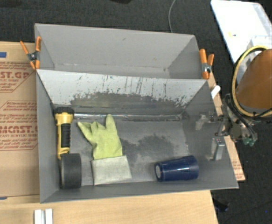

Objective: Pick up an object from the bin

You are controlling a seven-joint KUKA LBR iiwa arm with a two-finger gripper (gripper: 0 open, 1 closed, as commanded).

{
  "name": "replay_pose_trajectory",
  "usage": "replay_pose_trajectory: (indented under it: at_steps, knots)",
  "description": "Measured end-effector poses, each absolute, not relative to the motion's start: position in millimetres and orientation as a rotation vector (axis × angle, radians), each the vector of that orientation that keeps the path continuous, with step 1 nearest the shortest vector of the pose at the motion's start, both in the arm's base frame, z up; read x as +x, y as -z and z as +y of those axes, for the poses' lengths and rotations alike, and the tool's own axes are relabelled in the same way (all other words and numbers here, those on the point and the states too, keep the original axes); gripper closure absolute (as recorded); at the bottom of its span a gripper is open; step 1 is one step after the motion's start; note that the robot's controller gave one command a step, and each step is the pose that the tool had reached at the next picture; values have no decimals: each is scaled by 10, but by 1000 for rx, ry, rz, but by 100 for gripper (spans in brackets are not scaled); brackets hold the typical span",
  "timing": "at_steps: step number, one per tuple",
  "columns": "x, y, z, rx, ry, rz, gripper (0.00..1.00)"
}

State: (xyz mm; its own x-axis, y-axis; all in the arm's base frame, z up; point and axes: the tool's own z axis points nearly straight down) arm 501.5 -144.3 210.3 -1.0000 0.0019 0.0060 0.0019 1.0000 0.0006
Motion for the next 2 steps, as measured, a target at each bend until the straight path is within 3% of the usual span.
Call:
replay_pose_trajectory:
  at_steps: [1,2]
  knots:
    - [5034,-2146,-1435,0,-2,-3144,0]
    - [4888,-1242,-959,225,-2,-3137,0]
